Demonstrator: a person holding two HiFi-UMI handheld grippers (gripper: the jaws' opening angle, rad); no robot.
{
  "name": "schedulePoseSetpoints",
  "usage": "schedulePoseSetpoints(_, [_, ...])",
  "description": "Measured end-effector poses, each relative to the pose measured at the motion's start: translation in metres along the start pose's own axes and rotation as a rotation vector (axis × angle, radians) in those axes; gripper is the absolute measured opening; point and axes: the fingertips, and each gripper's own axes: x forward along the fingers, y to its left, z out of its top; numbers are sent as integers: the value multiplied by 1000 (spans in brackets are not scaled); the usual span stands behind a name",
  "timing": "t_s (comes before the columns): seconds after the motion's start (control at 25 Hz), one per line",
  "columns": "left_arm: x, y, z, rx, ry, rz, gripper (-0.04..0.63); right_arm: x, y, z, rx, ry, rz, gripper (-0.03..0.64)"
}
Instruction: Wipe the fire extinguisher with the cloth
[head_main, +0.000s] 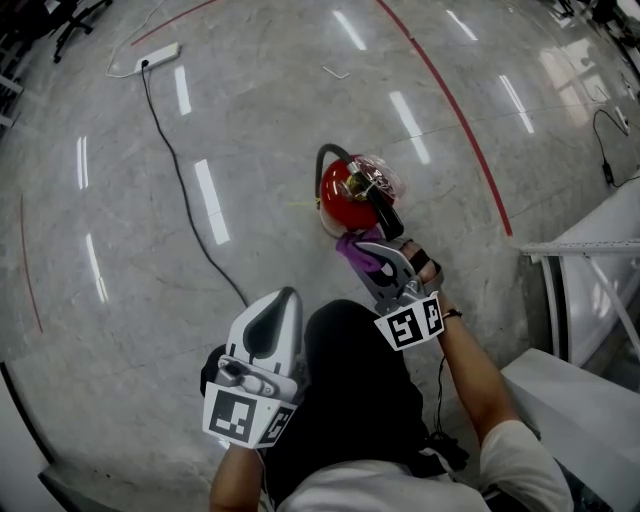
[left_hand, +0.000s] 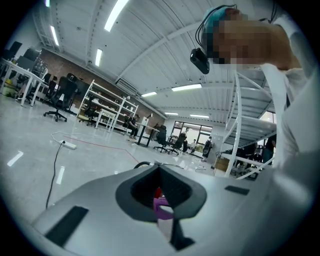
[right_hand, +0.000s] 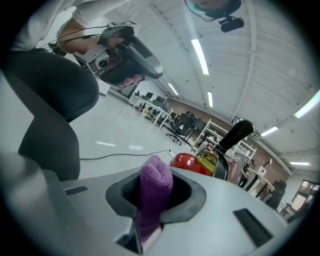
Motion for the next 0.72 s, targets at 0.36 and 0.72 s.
schedulePoseSetpoints(0.36, [-7,5,-3,0,4,1,3,18,24,-29,14,52,63,67])
schedulePoseSetpoints(0.72, [-8,7,-7,-4,11,-4,3,37,56,-75,43,132,148,67])
